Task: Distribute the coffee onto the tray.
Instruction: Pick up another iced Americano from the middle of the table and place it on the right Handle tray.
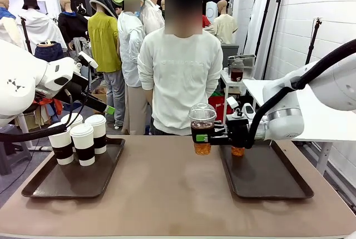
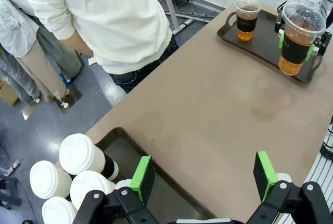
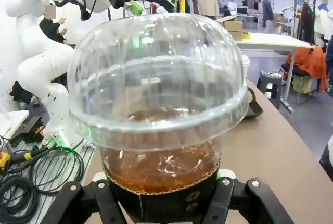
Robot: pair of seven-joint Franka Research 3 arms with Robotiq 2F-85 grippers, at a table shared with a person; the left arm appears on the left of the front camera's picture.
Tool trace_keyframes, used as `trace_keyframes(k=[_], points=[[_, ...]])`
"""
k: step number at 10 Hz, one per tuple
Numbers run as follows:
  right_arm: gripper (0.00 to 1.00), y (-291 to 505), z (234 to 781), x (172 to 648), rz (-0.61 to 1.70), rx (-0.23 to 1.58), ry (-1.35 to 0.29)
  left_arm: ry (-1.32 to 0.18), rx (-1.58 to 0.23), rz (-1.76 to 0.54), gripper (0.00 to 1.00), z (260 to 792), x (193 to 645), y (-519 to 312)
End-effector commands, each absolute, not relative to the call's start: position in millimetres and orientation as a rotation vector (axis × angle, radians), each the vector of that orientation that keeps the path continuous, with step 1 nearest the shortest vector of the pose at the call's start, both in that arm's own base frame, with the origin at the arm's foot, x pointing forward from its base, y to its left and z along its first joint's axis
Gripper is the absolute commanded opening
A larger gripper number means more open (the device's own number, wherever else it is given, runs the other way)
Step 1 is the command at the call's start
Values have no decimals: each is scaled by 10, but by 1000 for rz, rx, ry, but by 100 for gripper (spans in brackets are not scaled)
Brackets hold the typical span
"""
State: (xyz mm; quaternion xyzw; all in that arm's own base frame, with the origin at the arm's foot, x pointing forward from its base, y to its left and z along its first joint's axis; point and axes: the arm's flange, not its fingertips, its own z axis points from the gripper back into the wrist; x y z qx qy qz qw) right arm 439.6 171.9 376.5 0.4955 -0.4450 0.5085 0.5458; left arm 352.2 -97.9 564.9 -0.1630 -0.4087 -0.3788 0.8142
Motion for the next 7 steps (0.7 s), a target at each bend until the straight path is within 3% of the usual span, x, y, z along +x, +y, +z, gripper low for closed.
trace_keyframes(k=[1,7], points=[[63,1756,3800,4396,1214,1178,-1056,-874,-346,-821,100,5639,3527,-971],[63,1521,3725,4350,1243,1178,-1080,-874,-346,-821,100,5639,3527,-971]])
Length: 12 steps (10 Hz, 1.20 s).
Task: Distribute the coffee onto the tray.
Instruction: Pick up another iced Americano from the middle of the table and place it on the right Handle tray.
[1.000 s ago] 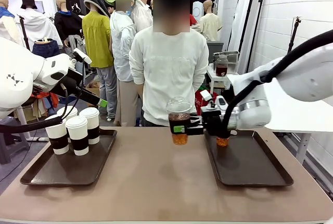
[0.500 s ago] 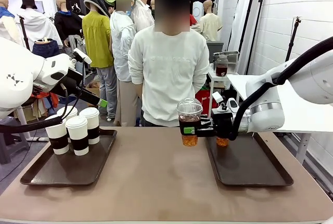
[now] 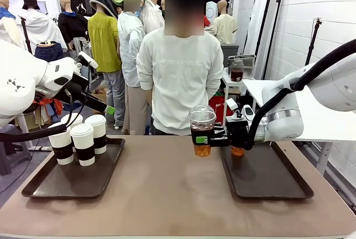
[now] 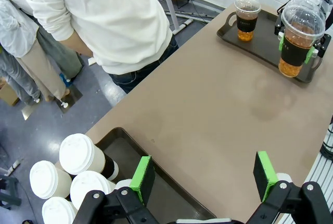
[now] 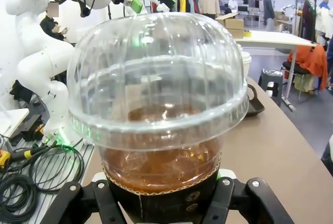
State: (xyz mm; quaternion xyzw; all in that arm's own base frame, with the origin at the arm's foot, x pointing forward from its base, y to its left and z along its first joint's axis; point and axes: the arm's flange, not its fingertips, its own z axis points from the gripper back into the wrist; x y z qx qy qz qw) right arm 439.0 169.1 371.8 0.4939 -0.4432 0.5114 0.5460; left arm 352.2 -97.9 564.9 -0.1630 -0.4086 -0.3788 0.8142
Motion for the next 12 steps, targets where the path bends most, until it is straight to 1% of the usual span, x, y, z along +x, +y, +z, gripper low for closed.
trace_keyframes(k=[1,5,10,12], points=[[63,1319,3681,4315,1247,1168,-1092,-874,-346,-821,100,5639,3527,-971],[63,810,3534,4205,1233,1168,-1120,-874,-346,-821,100,5639,3527,-971],[63,248,3242,4146,1206,1110,-1140,-874,-346,-821,100,5639,3527,-971],[63,113,3094,4202,1191,1070,-1168,-874,-346,-821,100,5639,3527,-971]])
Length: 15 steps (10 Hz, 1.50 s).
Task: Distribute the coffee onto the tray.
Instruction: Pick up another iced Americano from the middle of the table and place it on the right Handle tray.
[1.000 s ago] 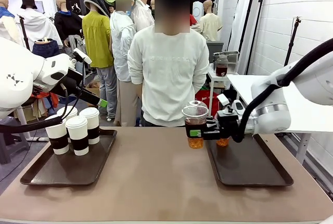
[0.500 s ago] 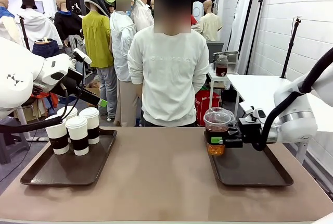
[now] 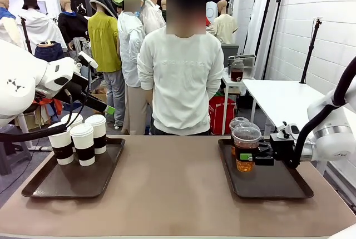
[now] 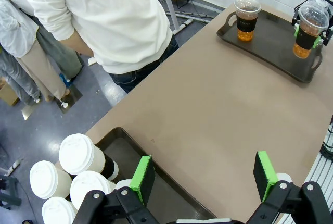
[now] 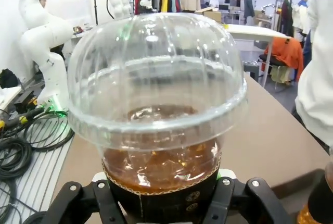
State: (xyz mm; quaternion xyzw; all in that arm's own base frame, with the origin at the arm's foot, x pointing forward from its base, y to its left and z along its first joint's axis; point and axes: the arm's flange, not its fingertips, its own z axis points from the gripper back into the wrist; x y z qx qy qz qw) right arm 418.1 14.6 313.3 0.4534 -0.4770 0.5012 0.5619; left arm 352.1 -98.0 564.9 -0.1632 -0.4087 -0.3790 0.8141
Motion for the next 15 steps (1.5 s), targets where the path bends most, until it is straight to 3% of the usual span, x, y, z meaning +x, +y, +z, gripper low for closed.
trace_keyframes(k=[1,15], points=[[63,68,2998,4231,1167,1067,-1183,-874,-346,-821,100,5639,3527,-971],[63,-169,2341,4463,1035,1095,-1150,-874,-346,-821,100,5639,3527,-971]])
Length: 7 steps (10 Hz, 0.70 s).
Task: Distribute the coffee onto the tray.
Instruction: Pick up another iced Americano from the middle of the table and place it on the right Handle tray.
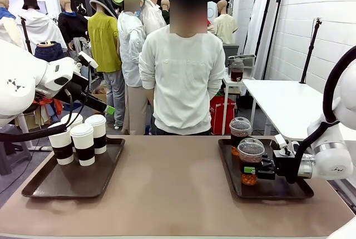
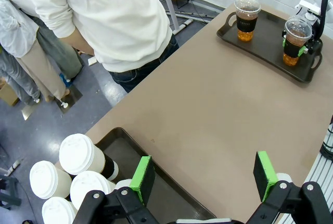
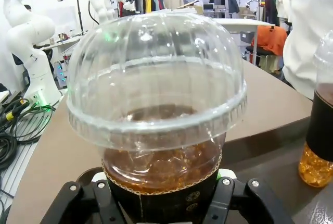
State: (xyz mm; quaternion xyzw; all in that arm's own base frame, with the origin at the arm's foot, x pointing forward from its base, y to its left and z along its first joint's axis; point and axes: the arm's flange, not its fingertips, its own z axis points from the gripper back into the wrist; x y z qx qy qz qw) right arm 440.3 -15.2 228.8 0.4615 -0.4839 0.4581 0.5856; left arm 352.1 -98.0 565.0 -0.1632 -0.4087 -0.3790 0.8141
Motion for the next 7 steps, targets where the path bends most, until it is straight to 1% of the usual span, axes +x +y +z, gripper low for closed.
trace_keyframes(k=[1,2,3,4,5,7], points=[[63,-177,2321,4463,1028,1090,-1139,-874,-346,-821,100,5639,3527,-971],[63,-169,2310,4463,1022,1089,-1122,-874,-346,-821,100,5639,3527,-971],[76,-163,2304,4462,1013,1087,-1106,-874,-346,-821,100,5639,3527,-971],[96,-165,2299,4459,1006,1084,-1094,-874,-346,-821,100,5639,3527,-971],[100,-157,2310,4455,1002,1083,-1086,-874,-346,-821,100,5639,3527,-971],[100,-180,2312,4401,998,1083,-1043,-874,-346,-821,100,5639,3527,-971]])
